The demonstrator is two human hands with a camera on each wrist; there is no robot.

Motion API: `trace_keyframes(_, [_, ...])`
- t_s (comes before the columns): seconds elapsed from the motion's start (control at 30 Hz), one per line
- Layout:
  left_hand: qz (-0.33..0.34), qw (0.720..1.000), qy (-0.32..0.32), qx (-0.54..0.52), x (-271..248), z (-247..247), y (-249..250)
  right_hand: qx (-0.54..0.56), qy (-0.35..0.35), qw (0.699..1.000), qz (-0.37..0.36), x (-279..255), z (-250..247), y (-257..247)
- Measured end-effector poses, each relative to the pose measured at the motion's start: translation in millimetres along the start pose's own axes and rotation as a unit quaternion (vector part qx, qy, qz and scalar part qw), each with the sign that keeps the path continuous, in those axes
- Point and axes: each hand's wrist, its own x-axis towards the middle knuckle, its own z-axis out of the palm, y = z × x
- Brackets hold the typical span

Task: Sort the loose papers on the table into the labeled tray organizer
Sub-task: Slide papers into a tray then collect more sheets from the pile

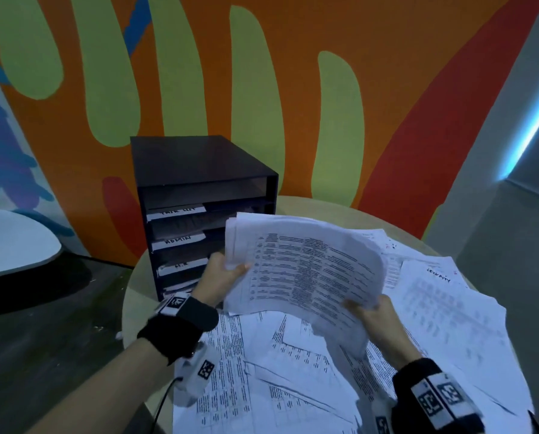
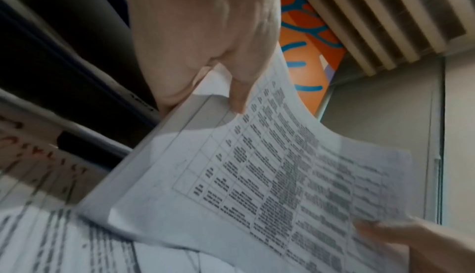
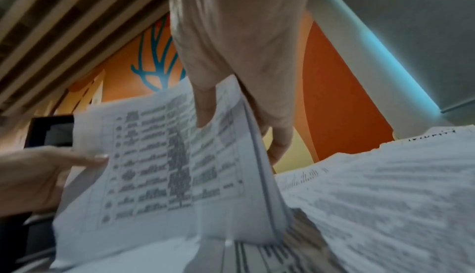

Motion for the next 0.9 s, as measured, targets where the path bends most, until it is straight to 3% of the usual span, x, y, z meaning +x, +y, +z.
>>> trace_keyframes(0.07, [0.04, 0.998, -0.011, 0.049, 8.3, -5.8, 6.1, 0.005, 0.034, 0.999, -0.006, 3.1, -0.8, -3.7])
trace_keyframes(0.13, [0.141, 0.98, 0.026, 0.136, 18.5, -16.5, 18.1, 0.031, 0.065, 0.997, -0.012, 7.9, -9.2, -10.3])
trace_keyframes(0.2, [0.268, 0.921, 0.134, 0.248, 26.6, -33.4, 37.7, 0.074, 0.075, 0.994, -0.004, 9.9, -17.8, -16.4])
trace_keyframes(0.27, [0.327, 0.846, 0.248, 0.341, 30.5, -54.4, 60.9, 0.133, 0.052, 0.989, 0.036, 8.2, -23.6, -18.7])
trace_keyframes(0.37, [0.266, 0.784, 0.299, 0.475, 43.1, -93.7, 68.0, 0.216, -0.031, 0.969, 0.117, -4.7, -22.7, -18.1])
trace_keyframes(0.43, [0.246, 0.77, 0.273, 0.521, 48.0, -112.1, 58.1, 0.241, -0.084, 0.951, 0.172, -14.5, -17.8, -15.8])
trace_keyframes(0.57, [0.307, 0.76, 0.274, 0.503, 49.4, -119.6, 48.2, 0.18, -0.172, 0.932, 0.264, -18.8, 0.0, -1.9])
trace_keyframes(0.7, [0.323, 0.761, 0.283, 0.486, 47.7, -121.8, 52.0, 0.134, -0.142, 0.933, 0.302, -7.2, 27.1, 13.8])
trace_keyframes(0.8, [0.324, 0.763, 0.277, 0.486, 44.9, -124.7, 53.3, 0.118, -0.174, 0.922, 0.324, 5.4, 44.5, 17.8])
trace_keyframes(0.9, [0.33, 0.774, 0.272, 0.467, 42.4, -129.5, 55.8, 0.163, -0.141, 0.912, 0.349, 16.0, 57.5, 18.5])
